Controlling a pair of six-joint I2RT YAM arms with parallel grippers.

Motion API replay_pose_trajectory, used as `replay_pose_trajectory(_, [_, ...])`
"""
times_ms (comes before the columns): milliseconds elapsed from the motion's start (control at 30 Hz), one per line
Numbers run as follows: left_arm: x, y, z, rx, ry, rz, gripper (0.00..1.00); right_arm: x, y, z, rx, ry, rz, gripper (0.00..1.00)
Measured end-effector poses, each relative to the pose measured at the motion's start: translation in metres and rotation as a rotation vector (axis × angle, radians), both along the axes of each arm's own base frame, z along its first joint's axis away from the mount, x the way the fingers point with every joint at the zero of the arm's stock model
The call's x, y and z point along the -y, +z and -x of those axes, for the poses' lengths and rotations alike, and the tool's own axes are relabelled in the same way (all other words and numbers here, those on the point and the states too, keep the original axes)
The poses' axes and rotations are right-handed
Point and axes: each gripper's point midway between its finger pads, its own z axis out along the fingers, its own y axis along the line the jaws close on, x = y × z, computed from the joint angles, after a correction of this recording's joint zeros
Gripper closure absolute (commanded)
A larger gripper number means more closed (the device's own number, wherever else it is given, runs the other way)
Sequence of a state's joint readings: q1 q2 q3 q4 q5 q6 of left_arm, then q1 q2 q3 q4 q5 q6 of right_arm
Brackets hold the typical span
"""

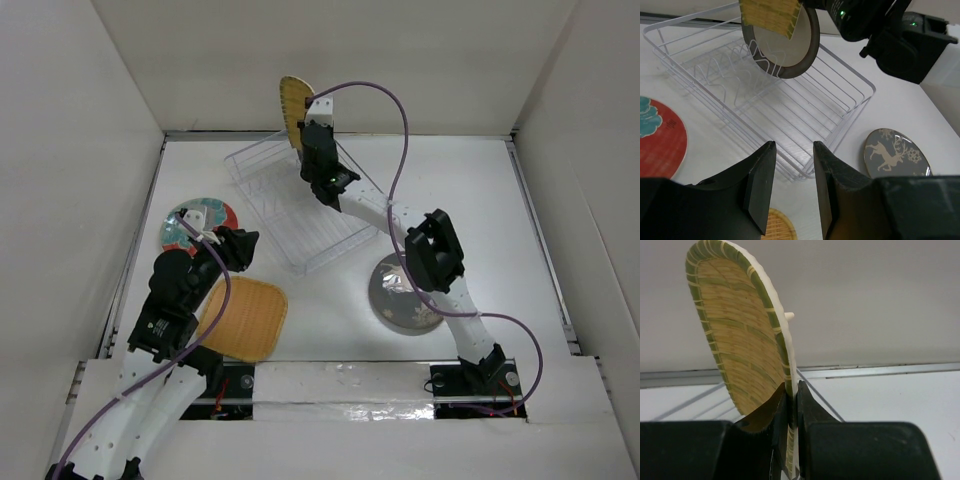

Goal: Load the plates into the dish rack

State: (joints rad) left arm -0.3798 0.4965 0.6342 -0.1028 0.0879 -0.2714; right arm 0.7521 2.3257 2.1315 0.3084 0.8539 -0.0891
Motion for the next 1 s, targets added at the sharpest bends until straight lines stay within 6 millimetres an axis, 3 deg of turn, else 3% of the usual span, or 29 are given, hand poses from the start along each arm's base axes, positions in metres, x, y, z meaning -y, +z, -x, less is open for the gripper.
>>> replay_pose_trajectory(200, [0.001, -0.003, -0.002, -0.01, -0.001, -0.004, 0.67, -0.003, -0.045, -0.001, -0.039, 0.009, -0.004, 1.0])
replay_pose_trajectory(400, [0.002, -0.005, -0.003, -0.02, -0.006, -0.007, 0.67, -0.005, -0.061, 0.004, 0.012, 0.009, -0.095, 1.0])
replay_pose_trajectory(533, [0.003, -0.007, -0.003, -0.025, -0.012, -0.009, 0.67, -0.005, -0.071, 0.018, 0.046, -0.02, -0.138, 1.0])
replay_pose_trajectory(733, [0.004, -0.008, -0.003, -0.029, -0.016, -0.01, 0.67, -0.007, -0.126, 0.048, -0.036, -0.103, 0.003, 1.0])
replay_pose_trajectory(900, [0.004, -0.008, -0.003, -0.03, -0.016, -0.01, 0.67, -0.003, -0.117, 0.049, -0.019, -0.145, 0.048, 1.0])
replay_pose_trajectory(933, [0.004, -0.008, -0.003, -0.029, -0.016, -0.01, 0.67, -0.002, -0.117, 0.049, -0.019, -0.147, 0.047, 0.97])
replay_pose_trajectory(1000, [0.004, -0.008, -0.003, -0.029, -0.016, -0.01, 0.67, -0.003, -0.12, 0.05, -0.025, -0.147, 0.035, 0.83])
